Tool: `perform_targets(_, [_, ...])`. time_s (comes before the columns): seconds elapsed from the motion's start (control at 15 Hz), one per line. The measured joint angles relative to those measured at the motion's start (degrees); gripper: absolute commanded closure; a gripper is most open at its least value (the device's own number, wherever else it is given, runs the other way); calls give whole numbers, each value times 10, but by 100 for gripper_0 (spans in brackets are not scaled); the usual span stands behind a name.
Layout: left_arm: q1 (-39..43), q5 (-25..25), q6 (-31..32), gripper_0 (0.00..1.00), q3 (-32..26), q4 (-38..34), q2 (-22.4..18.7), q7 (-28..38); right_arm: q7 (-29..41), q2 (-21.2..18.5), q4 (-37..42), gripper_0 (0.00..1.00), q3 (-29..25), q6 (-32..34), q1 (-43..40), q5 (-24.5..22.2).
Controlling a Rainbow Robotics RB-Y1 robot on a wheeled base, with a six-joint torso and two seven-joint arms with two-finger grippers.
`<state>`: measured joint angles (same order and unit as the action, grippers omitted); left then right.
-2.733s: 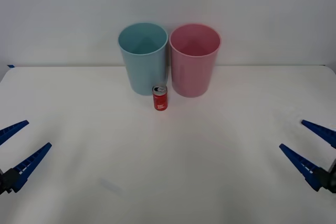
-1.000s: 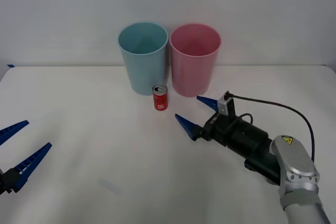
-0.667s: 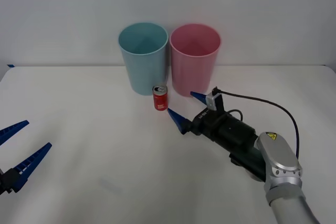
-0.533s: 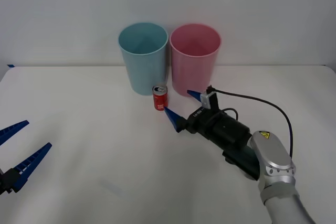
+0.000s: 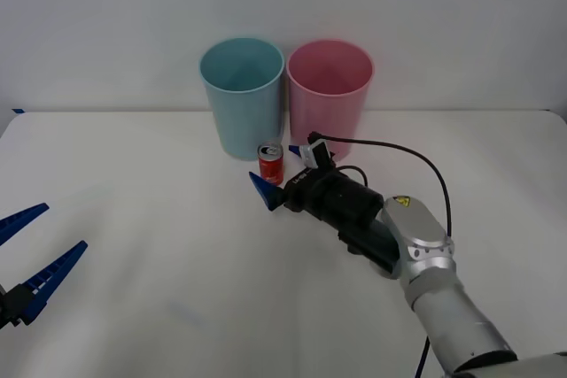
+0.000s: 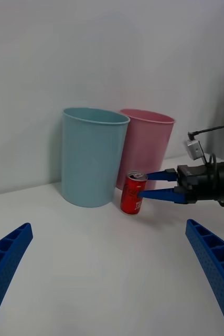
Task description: Grasp the object on the table and drop it into the matching bin: aluminum can to the light blue bin, PET bottle to the pink bin.
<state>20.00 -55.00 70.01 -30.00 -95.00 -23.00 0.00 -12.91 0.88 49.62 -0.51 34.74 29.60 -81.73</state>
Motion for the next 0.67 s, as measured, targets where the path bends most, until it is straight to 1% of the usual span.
perform_targets(0.13, [0, 0, 0, 0, 0, 0, 0, 0, -35, 1, -38, 0, -16, -11, 27, 0])
perform_targets(0.2, [0, 0, 0, 0, 0, 0, 0, 0, -38, 1, -46, 0, -18, -16, 32, 0])
perform_targets(0.67, [0, 0, 0, 0, 0, 0, 0, 0, -42, 1, -49, 0, -13, -38, 34, 3])
